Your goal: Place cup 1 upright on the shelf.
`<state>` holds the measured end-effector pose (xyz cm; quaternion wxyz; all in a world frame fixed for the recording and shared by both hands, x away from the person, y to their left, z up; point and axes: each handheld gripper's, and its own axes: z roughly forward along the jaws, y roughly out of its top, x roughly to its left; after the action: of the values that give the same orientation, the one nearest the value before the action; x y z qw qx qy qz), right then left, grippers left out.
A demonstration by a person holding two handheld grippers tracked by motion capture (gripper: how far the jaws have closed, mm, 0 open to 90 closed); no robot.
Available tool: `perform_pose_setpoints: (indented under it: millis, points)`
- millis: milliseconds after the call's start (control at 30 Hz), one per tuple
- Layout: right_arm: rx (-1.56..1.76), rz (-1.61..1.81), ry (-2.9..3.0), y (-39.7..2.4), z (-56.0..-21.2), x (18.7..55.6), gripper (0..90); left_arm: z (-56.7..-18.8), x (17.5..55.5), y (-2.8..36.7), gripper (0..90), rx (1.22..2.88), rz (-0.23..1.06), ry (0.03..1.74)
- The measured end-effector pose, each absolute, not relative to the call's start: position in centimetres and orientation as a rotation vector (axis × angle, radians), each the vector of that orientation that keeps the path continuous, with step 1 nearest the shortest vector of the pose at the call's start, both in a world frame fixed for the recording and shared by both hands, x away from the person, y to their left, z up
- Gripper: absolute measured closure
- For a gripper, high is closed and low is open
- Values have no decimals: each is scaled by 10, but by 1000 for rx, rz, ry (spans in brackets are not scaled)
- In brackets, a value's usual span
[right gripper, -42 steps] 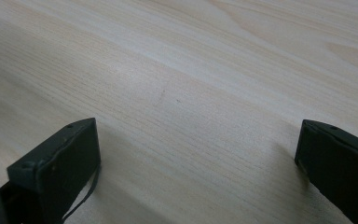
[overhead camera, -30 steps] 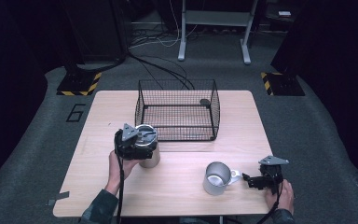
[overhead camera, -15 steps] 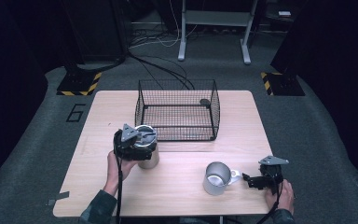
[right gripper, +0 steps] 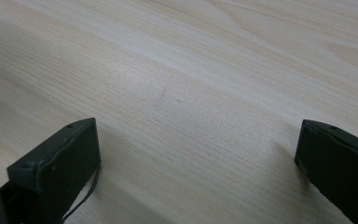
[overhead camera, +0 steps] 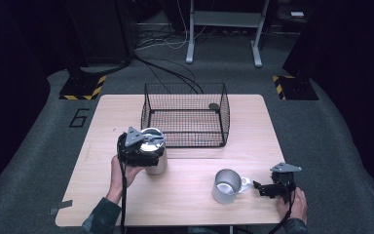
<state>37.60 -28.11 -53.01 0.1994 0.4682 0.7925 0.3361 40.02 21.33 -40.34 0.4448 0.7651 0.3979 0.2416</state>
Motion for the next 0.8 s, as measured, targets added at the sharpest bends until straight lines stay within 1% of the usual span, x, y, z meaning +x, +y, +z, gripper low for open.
perform_pose_setpoints:
  millis: [800]
  points:
    - [1309,938,2219,-281,-530,376,0,-364,401,210,38,1891,611,933]
